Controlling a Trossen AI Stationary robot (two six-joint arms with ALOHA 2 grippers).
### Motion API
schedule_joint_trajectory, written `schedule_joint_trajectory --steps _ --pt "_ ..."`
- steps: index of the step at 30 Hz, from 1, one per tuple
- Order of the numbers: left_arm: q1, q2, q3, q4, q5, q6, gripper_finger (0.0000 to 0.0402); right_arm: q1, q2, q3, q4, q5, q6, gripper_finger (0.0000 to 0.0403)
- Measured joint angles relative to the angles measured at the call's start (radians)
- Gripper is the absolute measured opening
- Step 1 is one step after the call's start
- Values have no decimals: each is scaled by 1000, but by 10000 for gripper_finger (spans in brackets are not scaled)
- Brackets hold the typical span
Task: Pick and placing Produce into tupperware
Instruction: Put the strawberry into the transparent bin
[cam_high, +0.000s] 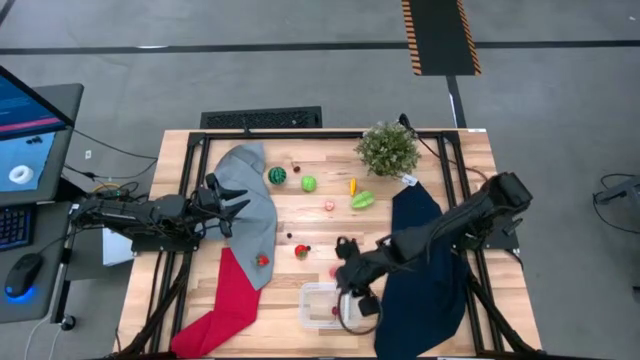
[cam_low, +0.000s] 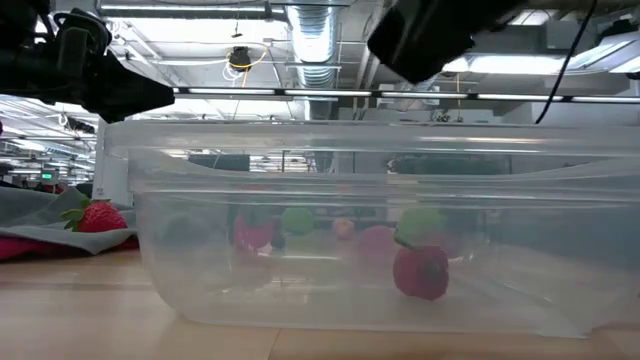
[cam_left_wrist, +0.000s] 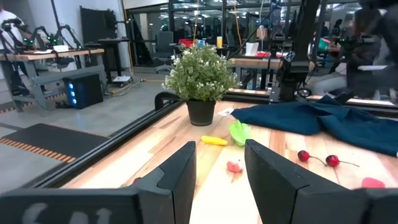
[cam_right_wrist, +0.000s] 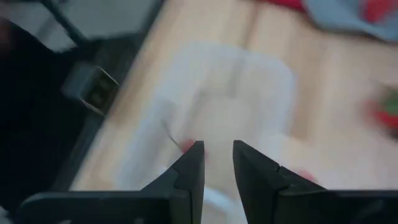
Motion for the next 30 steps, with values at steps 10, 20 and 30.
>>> schedule_joint_trajectory --steps 10,20,30 --pt "0 9 0 -2 4 0 127 -75 -230 -1 -170 261 -59 95" --pt "0 10 0 -2 11 0 127 -167 -350 -1 -173 314 -118 95" --pt "0 10 0 -2 11 0 127 -276 -434 -1 -237 286 -116 95"
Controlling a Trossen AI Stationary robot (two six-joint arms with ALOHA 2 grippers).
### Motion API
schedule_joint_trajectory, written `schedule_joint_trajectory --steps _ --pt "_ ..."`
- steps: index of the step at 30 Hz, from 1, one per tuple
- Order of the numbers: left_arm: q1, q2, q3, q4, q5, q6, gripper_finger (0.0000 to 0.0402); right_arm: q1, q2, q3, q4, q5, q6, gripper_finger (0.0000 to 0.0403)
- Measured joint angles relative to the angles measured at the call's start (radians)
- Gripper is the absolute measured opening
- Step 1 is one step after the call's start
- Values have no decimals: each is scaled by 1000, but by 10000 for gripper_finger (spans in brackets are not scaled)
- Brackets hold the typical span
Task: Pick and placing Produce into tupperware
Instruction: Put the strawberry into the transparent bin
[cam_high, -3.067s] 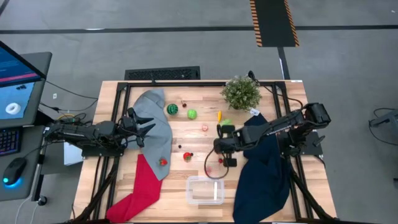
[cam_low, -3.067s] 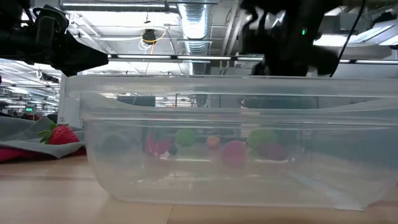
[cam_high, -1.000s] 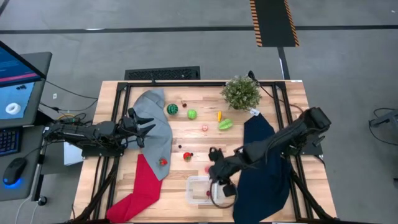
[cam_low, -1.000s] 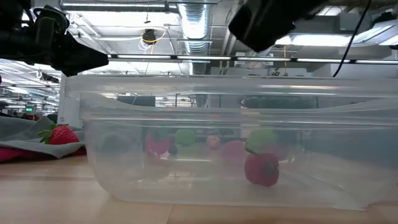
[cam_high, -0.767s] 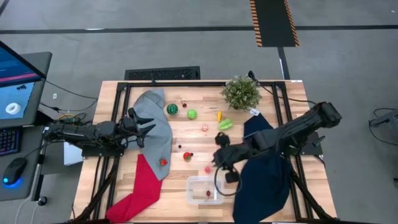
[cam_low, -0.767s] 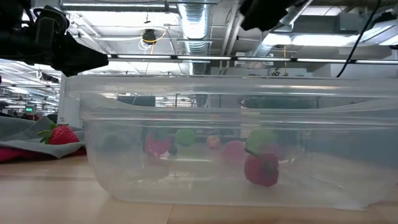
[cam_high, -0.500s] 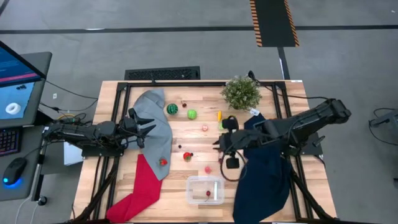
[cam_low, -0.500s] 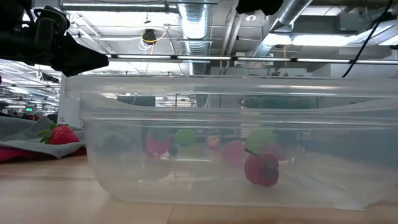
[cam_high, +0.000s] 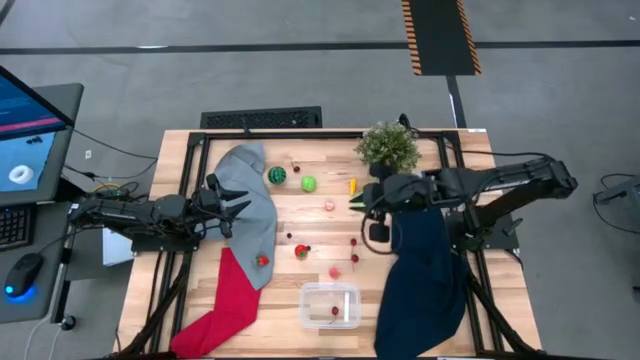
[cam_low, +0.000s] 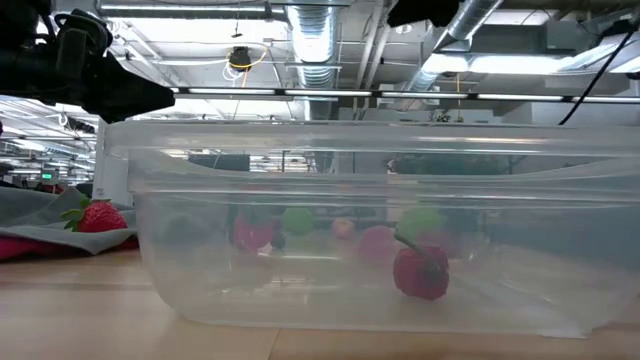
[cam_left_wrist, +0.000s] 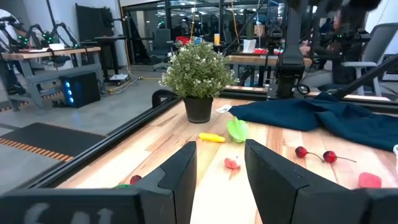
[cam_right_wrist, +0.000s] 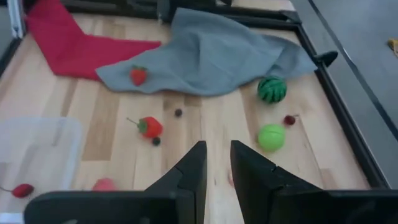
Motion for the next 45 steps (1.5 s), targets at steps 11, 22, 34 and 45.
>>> schedule_joint_trajectory --steps 11,22,34,45 --pt "0 0 0 0 2 0 127 0 -286 0 -47 82 15 95" --pt "0 0 0 0 2 0 127 94 -506 -334 148 101 211 95" --pt "0 0 1 0 10 -190 127 200 -417 -579 421 102 267 95" --pt "-28 39 39 -154 573 -433 127 225 -270 -581 546 102 217 95"
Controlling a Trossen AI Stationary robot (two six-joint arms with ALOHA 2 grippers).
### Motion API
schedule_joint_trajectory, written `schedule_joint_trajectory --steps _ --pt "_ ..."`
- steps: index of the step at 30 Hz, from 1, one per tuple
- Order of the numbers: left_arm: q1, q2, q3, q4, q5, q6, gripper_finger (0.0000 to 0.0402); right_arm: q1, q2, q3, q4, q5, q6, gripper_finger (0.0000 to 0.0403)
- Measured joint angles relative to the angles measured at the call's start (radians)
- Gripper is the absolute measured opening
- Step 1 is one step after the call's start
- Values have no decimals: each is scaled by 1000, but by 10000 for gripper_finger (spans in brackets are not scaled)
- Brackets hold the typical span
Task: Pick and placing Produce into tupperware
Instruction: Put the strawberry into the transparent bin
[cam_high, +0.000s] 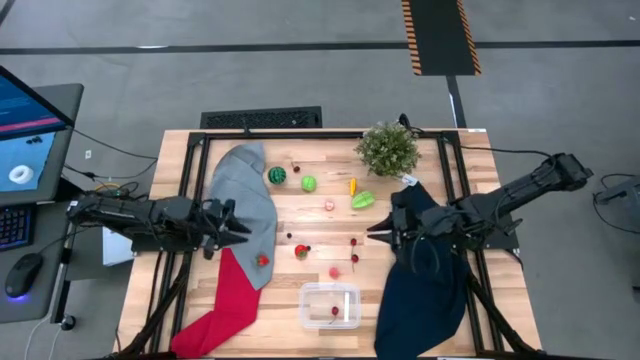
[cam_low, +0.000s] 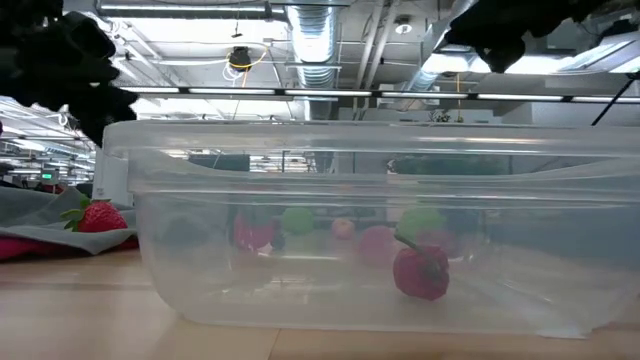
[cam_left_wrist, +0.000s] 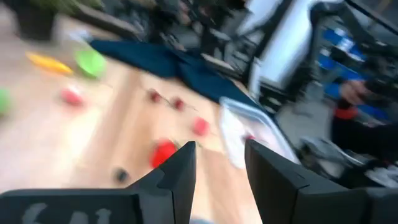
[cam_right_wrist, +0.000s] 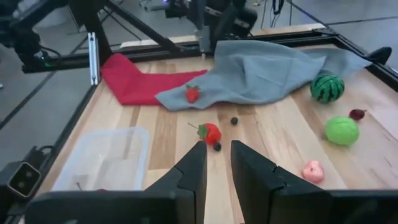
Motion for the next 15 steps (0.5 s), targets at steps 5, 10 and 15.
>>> schedule_joint_trajectory --steps 5,10,15 --pt "-73 78 31 -117 -104 -73 124 -7 46 0 17 0 -1 95" --pt "-159 179 57 -213 -217 -144 113 -6 62 0 25 -1 -1 95" --pt "-259 257 59 -211 -290 -230 105 -6 59 0 24 -1 -1 95"
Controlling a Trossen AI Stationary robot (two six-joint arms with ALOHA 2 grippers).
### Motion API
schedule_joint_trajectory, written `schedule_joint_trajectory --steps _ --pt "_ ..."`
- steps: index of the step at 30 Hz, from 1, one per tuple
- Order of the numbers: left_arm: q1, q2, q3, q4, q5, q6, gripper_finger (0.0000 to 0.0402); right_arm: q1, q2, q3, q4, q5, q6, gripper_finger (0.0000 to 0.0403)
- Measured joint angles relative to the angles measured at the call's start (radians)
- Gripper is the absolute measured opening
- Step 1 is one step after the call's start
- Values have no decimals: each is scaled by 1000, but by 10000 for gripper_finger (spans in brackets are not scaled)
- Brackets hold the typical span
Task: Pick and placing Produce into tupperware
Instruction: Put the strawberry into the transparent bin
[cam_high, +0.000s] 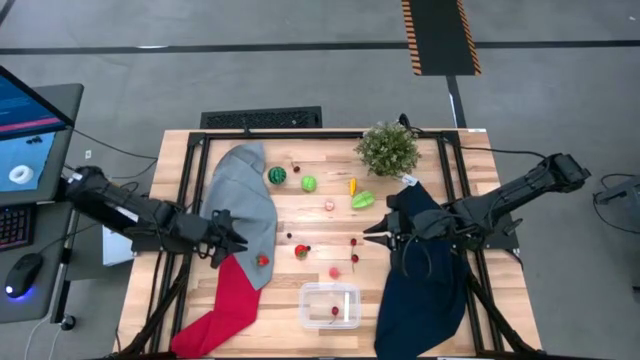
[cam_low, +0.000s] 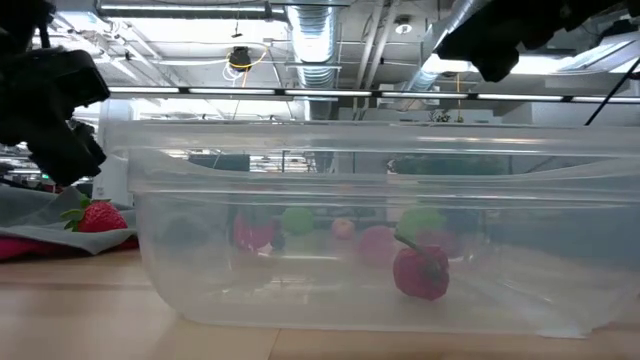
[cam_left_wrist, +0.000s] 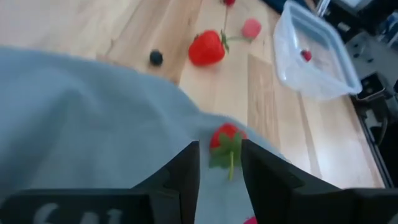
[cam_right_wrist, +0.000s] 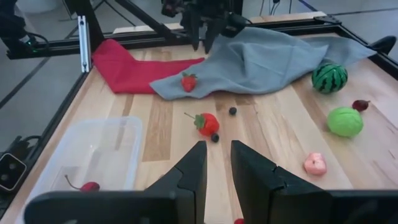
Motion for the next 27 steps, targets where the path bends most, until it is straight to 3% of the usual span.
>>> schedule_joint_trajectory --steps 13,27 --pt "-228 203 4 127 -150 -190 103 0 0 0 0 0 0 95" --pt "-259 591 4 402 -197 -207 103 0 0 0 0 0 0 95"
